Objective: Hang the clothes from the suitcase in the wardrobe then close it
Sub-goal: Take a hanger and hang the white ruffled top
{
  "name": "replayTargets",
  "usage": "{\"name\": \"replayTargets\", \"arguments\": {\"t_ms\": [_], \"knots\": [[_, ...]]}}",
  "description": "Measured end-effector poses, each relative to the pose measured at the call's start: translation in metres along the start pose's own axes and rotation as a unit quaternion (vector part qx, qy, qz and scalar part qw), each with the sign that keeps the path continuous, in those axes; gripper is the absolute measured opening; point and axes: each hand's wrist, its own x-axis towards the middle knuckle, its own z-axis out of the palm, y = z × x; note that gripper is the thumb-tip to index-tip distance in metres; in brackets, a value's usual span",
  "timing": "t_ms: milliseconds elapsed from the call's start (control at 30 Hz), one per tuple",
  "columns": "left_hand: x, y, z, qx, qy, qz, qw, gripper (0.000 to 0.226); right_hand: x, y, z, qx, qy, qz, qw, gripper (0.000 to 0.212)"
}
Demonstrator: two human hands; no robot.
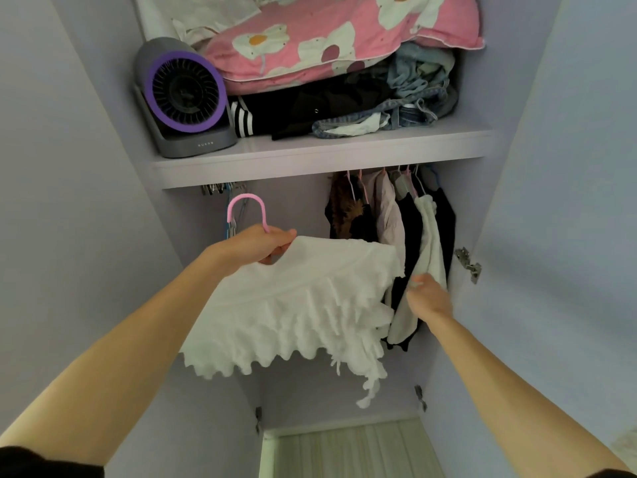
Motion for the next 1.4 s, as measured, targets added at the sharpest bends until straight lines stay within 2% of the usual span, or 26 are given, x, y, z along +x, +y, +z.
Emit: {"name": "replayTargets", "arguments": {"t_ms": [67, 133, 200, 300, 367, 433, 567, 700, 833, 900, 1000, 1200, 1400], "knots": [[-0.002, -0.003, -0.004, -0.003, -0.018, 0.003, 1.0, 0.05, -0.003, -0.016, -0.006, 0.08, 0.074, -0.055, 0.992, 0.044], [-0.002, -0.004, -0.005, 0.008, -0.034, 0.003, 0.999, 0.049, -0.007, -0.037, -0.011, 0.091, 0.087, -0.146, 0.981, 0.049], [-0.001, -0.004, 0.0, 0.023, -0.049, 0.003, 0.999, 0.047, -0.015, -0.057, -0.01, -0.006, 0.024, -0.233, 0.972, 0.052], [0.001, -0.004, 0.008, 0.023, -0.055, 0.0, 0.998, 0.041, -0.029, -0.077, -0.004, -0.212, -0.06, -0.312, 0.924, 0.043], [0.003, -0.007, 0.011, 0.038, -0.043, -0.014, 0.998, 0.036, -0.036, -0.081, 0.0, -0.217, -0.108, -0.323, 0.915, 0.034], [0.007, -0.013, 0.012, 0.05, -0.016, -0.026, 0.998, 0.039, -0.038, -0.079, 0.006, -0.168, -0.126, -0.316, 0.925, 0.03], [0.021, -0.031, 0.007, 0.167, 0.09, -0.02, 0.982, 0.03, -0.036, -0.075, 0.018, -0.205, -0.063, -0.301, 0.929, 0.032], [0.027, -0.044, -0.011, 0.186, 0.099, -0.016, 0.977, 0.051, -0.028, -0.083, 0.031, -0.212, -0.037, -0.225, 0.95, 0.027], [0.042, -0.039, -0.036, 0.288, 0.197, 0.061, 0.935, 0.06, -0.01, -0.104, 0.058, -0.194, -0.049, -0.136, 0.97, 0.025], [0.055, -0.032, -0.051, 0.331, 0.252, 0.121, 0.901, 0.068, 0.001, -0.117, 0.071, -0.151, -0.06, -0.089, 0.983, 0.025], [0.08, -0.019, -0.069, 0.404, 0.295, 0.179, 0.847, 0.076, 0.018, -0.134, 0.085, -0.094, -0.065, -0.042, 0.993, 0.033], [0.138, -0.01, -0.077, 0.454, 0.301, 0.164, 0.823, 0.071, 0.069, -0.158, 0.112, 0.056, -0.051, 0.0, 0.997, 0.044], [0.176, -0.037, -0.059, 0.435, 0.408, 0.195, 0.779, 0.061, 0.119, -0.166, 0.142, 0.057, -0.013, -0.032, 0.998, 0.042]]}}
